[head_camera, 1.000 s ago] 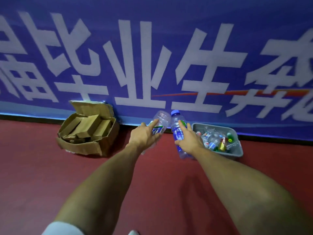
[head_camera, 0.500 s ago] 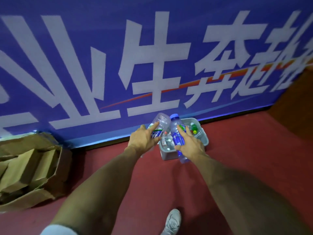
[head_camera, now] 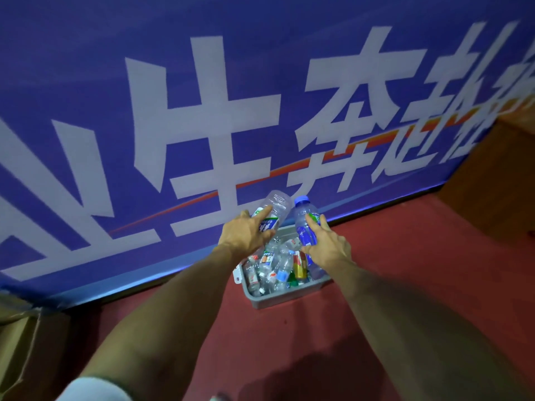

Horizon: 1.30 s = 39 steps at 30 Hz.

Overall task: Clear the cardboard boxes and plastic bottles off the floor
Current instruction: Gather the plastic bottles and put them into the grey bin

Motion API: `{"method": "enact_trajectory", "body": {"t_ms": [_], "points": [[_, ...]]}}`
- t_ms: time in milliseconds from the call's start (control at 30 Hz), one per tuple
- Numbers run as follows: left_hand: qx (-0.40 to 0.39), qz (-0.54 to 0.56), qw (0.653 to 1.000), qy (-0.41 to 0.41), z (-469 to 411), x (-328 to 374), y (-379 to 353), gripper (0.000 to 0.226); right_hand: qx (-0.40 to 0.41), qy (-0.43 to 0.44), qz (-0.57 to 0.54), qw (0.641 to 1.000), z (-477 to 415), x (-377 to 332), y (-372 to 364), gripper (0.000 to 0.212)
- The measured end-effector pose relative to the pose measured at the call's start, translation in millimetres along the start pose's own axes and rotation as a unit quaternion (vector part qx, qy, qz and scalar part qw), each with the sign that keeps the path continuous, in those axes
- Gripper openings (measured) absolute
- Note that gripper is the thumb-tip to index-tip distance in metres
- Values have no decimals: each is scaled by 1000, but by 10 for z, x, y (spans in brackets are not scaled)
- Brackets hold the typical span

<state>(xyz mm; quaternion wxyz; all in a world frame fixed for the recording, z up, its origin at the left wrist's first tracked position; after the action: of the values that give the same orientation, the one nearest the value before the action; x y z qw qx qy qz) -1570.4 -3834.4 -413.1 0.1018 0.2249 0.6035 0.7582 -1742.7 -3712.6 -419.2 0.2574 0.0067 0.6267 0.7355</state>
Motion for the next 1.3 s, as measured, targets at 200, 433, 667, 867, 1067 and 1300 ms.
{"method": "enact_trajectory", "body": {"t_ms": [200, 433, 667, 867, 1067, 1300], "points": [[-14, 10, 1000, 0, -745, 138, -103, 66, -14, -1, 4, 1000, -662, 146, 85, 82], [-19, 35, 999, 2, -1706, 361, -274, 66, -16, -3, 7, 1000, -1462, 503, 202, 82], [-37, 35, 998, 29, -2312, 672, -496, 69, -39, 20, -7, 999, -2198, 957, 217, 83], [-86, 138, 979, 125, -2770, 764, -1062, 69, -85, 68, -32, 993, -3097, 1502, -178, 84], [-106, 137, 964, 201, -3253, 598, -2287, 70, -159, 111, 20, 981, -3865, 1974, -1137, 82], [-113, 89, 959, 244, -3548, 68, -3851, 71, -193, 137, 43, 971, -4430, 2485, -2608, 81]]}}
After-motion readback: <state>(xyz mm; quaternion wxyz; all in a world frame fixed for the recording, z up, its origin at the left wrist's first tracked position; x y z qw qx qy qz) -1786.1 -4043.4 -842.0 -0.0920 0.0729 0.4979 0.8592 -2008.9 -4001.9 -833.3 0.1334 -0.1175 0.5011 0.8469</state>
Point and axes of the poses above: each hand's wrist, its own z-axis away from the middle knuckle, its own y-axis out of the back of the hand, x = y × z, the point moved 1 cm from there along -z, towards the middle knuckle, and after that the axes turned 12 degrees about y, right-handed, at the moved point
